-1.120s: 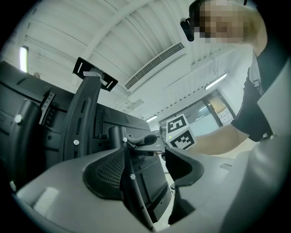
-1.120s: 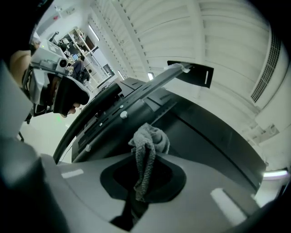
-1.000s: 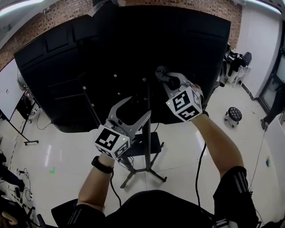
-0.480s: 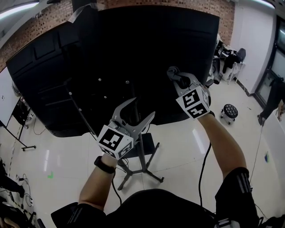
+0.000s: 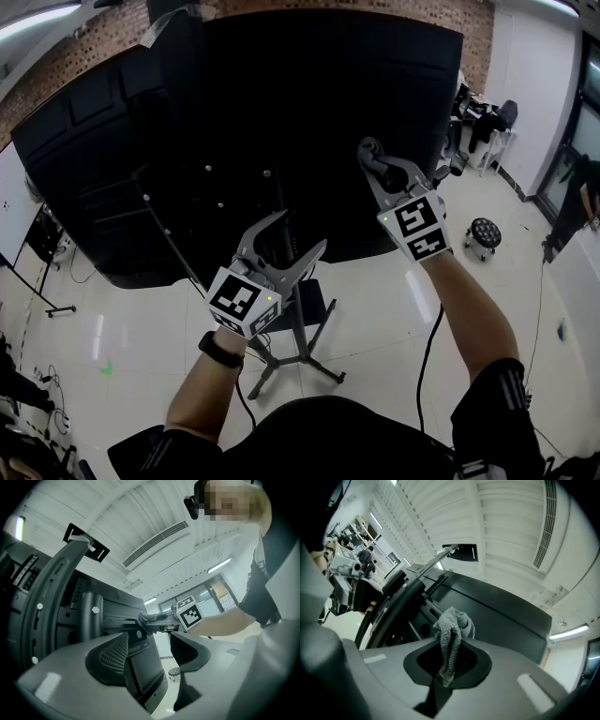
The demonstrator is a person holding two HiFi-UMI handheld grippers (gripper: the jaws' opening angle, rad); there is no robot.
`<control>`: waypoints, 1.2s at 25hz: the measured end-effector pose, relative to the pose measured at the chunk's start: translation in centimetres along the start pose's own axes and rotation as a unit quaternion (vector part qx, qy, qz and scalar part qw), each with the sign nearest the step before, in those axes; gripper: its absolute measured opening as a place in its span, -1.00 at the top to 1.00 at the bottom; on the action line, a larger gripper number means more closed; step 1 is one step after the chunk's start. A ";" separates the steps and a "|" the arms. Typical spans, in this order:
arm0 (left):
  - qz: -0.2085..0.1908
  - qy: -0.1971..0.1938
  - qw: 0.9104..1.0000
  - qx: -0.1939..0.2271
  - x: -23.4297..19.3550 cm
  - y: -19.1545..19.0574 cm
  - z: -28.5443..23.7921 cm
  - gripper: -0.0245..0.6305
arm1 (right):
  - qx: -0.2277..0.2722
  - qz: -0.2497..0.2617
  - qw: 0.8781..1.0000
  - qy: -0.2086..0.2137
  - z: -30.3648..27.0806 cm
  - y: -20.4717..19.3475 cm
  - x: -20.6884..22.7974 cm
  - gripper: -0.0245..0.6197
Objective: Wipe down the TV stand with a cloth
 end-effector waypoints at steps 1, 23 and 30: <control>0.001 0.004 1.000 0.001 -0.1 0.1 0.4 0.00 | 0.010 -0.002 1.000 0.012 -0.2 0.6 -0.8 0.86; 0.014 0.032 0.999 -0.023 -0.2 -1.8 3.4 0.00 | 0.019 0.000 0.994 0.105 -5.9 0.8 -9.8 0.86; 0.023 0.012 0.999 -0.019 1.0 -2.6 0.4 0.00 | 0.000 -0.005 0.997 0.073 -3.7 -2.3 -6.1 0.86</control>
Point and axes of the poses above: the fingertips, and each gripper's own axes: z backward along the fingers, x to its right, y out of its top, the point moved 8 cm from there along z, backward along the fingers
